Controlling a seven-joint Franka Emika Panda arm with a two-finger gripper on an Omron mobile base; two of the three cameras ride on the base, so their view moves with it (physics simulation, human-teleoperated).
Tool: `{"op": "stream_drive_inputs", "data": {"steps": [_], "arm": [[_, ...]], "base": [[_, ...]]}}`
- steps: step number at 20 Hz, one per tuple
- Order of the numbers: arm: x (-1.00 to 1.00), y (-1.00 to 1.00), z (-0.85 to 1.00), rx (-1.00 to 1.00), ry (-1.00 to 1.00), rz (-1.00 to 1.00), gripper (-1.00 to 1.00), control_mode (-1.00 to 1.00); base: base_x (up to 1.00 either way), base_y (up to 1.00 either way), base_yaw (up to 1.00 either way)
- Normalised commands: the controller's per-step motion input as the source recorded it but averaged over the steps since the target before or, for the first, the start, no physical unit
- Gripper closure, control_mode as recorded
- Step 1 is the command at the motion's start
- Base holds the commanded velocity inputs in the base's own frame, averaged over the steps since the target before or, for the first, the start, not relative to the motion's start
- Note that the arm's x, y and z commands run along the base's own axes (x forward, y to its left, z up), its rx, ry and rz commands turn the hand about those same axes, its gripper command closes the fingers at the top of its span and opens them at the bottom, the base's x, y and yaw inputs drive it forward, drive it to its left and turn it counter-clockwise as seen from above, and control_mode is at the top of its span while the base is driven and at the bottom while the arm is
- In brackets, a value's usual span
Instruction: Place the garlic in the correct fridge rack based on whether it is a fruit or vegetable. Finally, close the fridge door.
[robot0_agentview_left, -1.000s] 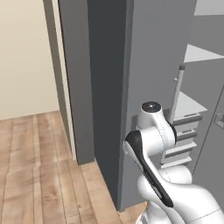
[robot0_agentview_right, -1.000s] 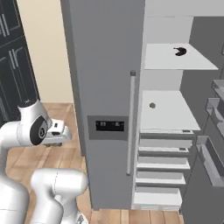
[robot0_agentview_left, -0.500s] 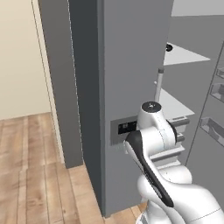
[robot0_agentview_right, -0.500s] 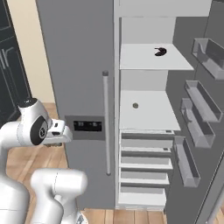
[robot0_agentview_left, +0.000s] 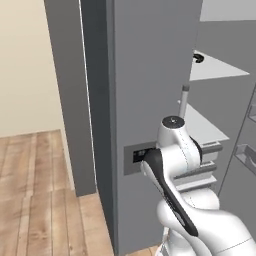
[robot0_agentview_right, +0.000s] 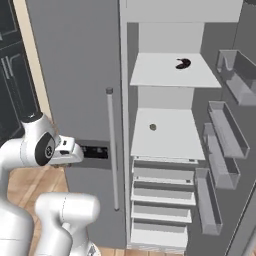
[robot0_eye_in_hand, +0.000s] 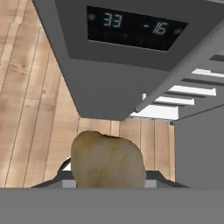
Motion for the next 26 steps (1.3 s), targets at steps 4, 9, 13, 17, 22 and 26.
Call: {"op": "stream_drive_inputs", "data": {"steps": [4,9,13,17,22,26], "arm": [[0.0,0.0,0.0,0.0,0.0,0.0,1.0,1.0],[0.0,0.0,0.0,0.0,0.0,0.0,1.0,1.0],[0.0,0.0,0.0,0.0,0.0,0.0,1.0,1.0],[0.0,0.0,0.0,0.0,0.0,0.0,1.0,1.0],[0.0,0.0,0.0,0.0,0.0,0.0,1.0,1.0],[0.0,0.0,0.0,0.0,0.0,0.0,1.0,1.0]], "base": [[0.32,-0.4,0.23],[0.16,-0.43,0.22],[0.0,-0.6,0.12],[0.0,-0.56,0.05],[0.06,-0.37,0.02],[0.09,-0.44,0.0]]}}
